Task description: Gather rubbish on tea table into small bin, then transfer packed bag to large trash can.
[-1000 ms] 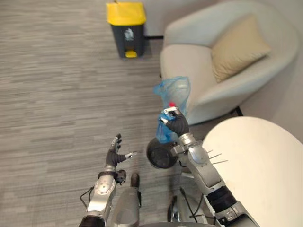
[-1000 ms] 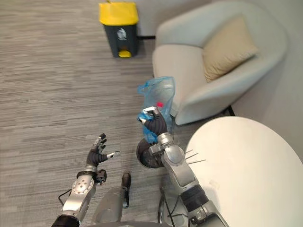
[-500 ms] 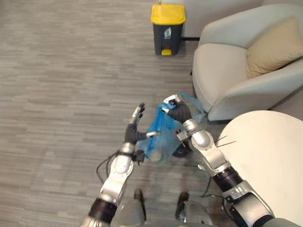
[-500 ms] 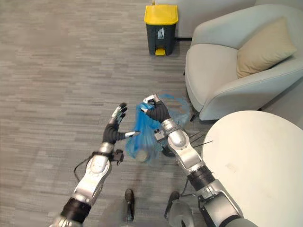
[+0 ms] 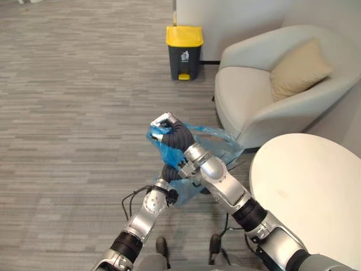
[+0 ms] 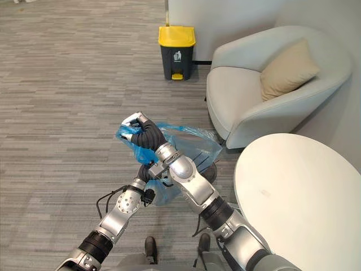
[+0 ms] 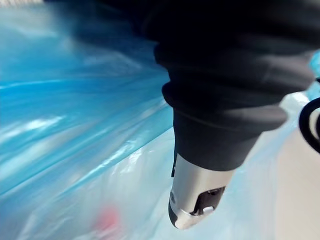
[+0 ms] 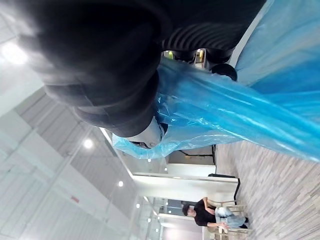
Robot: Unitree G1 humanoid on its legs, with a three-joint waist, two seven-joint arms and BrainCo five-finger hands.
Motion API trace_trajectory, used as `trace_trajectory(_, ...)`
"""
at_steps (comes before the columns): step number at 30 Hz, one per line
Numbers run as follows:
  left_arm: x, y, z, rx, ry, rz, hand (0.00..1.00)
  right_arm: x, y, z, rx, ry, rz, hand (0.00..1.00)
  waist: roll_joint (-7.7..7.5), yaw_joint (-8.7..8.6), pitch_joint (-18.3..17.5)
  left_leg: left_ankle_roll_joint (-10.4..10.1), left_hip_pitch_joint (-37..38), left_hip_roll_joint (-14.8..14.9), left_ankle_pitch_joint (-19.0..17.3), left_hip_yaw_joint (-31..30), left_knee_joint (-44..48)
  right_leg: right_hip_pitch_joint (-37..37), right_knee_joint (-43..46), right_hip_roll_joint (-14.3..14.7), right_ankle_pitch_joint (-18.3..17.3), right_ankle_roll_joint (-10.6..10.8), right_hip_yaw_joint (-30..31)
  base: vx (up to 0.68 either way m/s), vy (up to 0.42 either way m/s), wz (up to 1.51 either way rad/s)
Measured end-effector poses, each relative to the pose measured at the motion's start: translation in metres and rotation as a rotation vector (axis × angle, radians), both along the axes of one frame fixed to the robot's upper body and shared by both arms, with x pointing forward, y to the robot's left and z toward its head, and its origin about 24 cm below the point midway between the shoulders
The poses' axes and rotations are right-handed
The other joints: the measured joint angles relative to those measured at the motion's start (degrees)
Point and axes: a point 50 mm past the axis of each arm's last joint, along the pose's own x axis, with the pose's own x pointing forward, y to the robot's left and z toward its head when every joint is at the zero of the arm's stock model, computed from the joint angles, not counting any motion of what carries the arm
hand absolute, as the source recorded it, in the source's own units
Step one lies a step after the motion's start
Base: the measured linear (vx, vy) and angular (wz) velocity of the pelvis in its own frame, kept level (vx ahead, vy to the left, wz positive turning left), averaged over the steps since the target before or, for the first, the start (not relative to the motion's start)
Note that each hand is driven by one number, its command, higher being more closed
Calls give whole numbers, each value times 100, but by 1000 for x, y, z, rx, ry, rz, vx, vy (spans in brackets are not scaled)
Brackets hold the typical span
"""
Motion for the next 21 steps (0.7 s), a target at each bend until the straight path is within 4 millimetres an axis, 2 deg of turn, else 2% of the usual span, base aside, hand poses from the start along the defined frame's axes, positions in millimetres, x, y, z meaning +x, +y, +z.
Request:
trace_trajectory(1,2,-1,2,0,-10,-3,100,-5,3,1,3,-1,37,100,3,0,-11,-43,29,27,30,6,-51,0,-3,31,4,-8,8,-54,-56,-9)
trace_trajectory(2,5,-2,7,-3,-28,-8,100,-8,5,2,19,7,69,0,-5,6,-15,-58,38,67,54,11,-75,0,-14,64,14,-24,10,-43,-53,-5)
trace_trajectory(9,8,0,10,-31,-51,31,100,-12,3,10,50,-16,104,0,-3,-2,-25,-101,71,177,150,17,-156,13,-75,171,42,-57,18,-10,-23,-3)
trace_trajectory(12,4,7,6,-53,-34,74,100,-11,-7,3,-44,-96,65,0,-3,-11,-26,-95,70,194,157,12,-157,18,-82,187,45,-61,16,0,0,0)
trace_trajectory(15,-6,22,-1,-95,-1,152,100,-16,-24,-16,-149,-151,-15,0,-4,-2,-26,-95,68,192,154,-23,-159,37,-84,185,36,-49,-11,15,0,5)
trace_trajectory(20,-28,75,-22,-136,74,401,100,-22,-73,-80,-415,-56,-219,0,-4,0,-24,-115,-165,179,141,-316,-150,44,-87,158,-92,31,-308,8,-3,30)
trace_trajectory(21,-30,79,-23,-135,79,419,100,-23,-78,-86,-440,-42,-239,0,-4,3,-23,-126,-221,178,133,-376,-116,40,-82,150,-114,33,-365,-13,1,60)
